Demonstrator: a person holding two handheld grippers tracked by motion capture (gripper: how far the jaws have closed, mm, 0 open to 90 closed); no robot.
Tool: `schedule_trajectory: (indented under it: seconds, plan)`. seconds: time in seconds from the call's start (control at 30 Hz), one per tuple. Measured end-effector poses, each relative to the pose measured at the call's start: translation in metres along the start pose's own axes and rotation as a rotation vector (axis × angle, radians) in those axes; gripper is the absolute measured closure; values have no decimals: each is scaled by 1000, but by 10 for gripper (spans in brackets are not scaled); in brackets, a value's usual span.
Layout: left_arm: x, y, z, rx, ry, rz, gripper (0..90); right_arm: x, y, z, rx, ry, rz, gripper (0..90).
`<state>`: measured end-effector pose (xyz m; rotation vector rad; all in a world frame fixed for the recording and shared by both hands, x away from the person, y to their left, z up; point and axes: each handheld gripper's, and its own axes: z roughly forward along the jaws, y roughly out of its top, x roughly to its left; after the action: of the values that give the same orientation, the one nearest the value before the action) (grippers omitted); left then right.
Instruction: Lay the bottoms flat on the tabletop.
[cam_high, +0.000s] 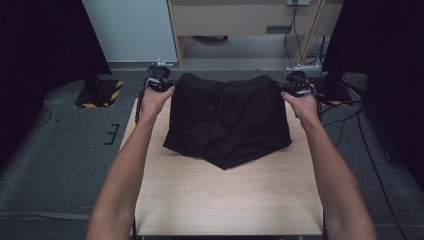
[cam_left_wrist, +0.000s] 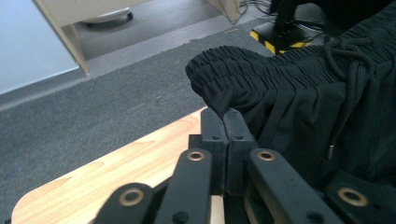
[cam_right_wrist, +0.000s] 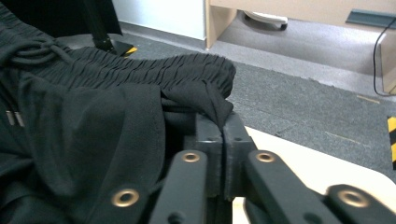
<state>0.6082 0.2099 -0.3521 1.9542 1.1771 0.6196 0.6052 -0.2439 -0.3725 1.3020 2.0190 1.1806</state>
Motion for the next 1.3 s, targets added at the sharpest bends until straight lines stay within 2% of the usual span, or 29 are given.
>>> schedule_trajectory:
  seconds: [0.03,0.07,0.1,0.17,0.2,0.3,0.33,0.37,0.4,0.43,0.47,0.6,0.7,0.77,0.8,0.87,1.0,1.03,1.1,1.13,1.17,1.3]
  plan:
    - [1,-2,4,-6,22,-20,648,-1,-1,4,8,-3,24,621]
    - [2,-5,5,-13,21,-29,598,0,-2,6,12,-34,21,535]
    - [2,-8,5,-23,16,-39,592,1,-4,6,3,-52,24,484]
    - [1,-13,4,-28,14,-43,544,2,-10,3,3,-40,38,383]
    - [-3,-25,3,-10,2,-35,533,5,-15,1,9,-48,26,372]
    - [-14,-51,1,15,-4,-12,528,11,-34,-4,31,-19,17,357]
    - [-14,-51,1,15,-4,-12,528,15,-41,-6,44,-15,3,354]
    - [-22,-71,-2,16,-5,-10,528,19,-49,-7,53,-5,-6,346]
    - [-26,-81,-4,18,-17,-20,528,22,-56,-8,63,2,-9,335]
    - [-26,-81,-4,18,-17,-20,526,22,-56,-8,63,2,-9,335]
    - [-34,-100,-8,30,-22,-11,523,29,-72,-12,85,18,-13,337]
    - [-46,-133,-21,34,-27,-24,505,42,-102,-19,123,35,-14,354]
    - [-54,-153,-32,27,-34,-45,483,53,-122,-26,134,42,-18,409]
    - [-62,-164,-39,30,-41,-45,458,60,-133,-31,136,50,-12,441]
    - [-62,-164,-39,30,-41,-45,437,60,-133,-31,136,50,-12,441]
    - [-73,-179,-48,35,-44,-36,418,71,-146,-38,128,58,-18,497]
    - [-83,-191,-55,23,-64,-40,389,80,-155,-44,124,64,-28,561]
    - [-89,-195,-56,23,-77,-28,366,86,-160,-47,120,62,-33,612]
    - [-93,-198,-56,13,-93,-28,346,90,-165,-48,112,69,-41,677]
    - [-93,-198,-56,13,-93,-28,341,90,-165,-48,112,69,-41,677]
    - [-97,-200,-53,16,-104,-19,337,92,-169,-47,109,75,-40,733]
    - [-105,-199,-42,23,-111,-1,326,96,-173,-41,116,86,-38,742]
